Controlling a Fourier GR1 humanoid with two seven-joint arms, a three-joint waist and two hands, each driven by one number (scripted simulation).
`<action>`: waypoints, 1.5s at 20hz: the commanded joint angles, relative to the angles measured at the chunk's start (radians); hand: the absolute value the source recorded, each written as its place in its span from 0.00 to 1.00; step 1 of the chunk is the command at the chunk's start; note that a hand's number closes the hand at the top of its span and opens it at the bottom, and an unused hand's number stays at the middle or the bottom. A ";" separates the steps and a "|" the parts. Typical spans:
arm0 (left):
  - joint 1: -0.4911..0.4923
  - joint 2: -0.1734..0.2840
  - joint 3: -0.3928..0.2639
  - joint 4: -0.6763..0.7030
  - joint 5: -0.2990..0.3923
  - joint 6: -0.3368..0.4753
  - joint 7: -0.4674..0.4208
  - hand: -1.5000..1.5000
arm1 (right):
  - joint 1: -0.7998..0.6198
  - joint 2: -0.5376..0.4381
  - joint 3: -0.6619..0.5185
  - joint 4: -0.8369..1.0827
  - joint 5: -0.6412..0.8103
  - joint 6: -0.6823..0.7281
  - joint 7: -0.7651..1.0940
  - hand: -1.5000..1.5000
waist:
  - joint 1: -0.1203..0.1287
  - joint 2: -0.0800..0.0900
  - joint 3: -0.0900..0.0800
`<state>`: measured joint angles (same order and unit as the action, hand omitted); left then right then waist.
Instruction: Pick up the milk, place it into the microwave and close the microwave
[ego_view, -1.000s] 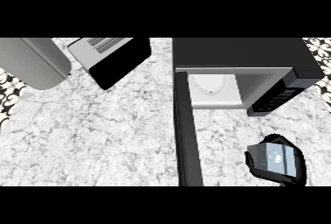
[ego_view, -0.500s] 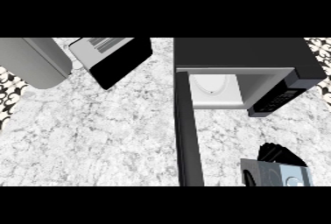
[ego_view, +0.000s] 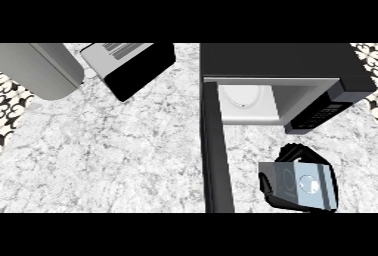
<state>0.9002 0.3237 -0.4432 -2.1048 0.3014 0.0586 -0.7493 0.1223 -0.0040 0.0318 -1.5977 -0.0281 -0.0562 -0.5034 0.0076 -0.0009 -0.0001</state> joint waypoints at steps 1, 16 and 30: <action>0.017 -0.001 0.013 0.035 0.016 -0.012 -0.052 0.00 | -0.108 0.004 0.041 0.055 0.023 -0.105 0.055 1.00 | 0.005 0.000 0.000; 0.005 0.025 0.039 0.070 0.033 -0.036 -0.055 0.00 | -0.636 -0.006 -0.143 0.744 0.024 -0.255 -0.011 1.00 | 0.021 0.007 0.001; -0.033 0.079 0.119 0.071 0.107 -0.104 -0.034 0.00 | -0.885 -0.159 -0.245 1.285 0.111 -0.357 -0.229 1.00 | 0.071 0.029 0.004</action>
<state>0.8709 0.3807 -0.3514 -2.0409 0.3873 -0.0193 -0.7807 -0.6958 -0.1207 -0.1940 -0.4109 0.0687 -0.4012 -0.7043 0.0602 0.0211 0.0032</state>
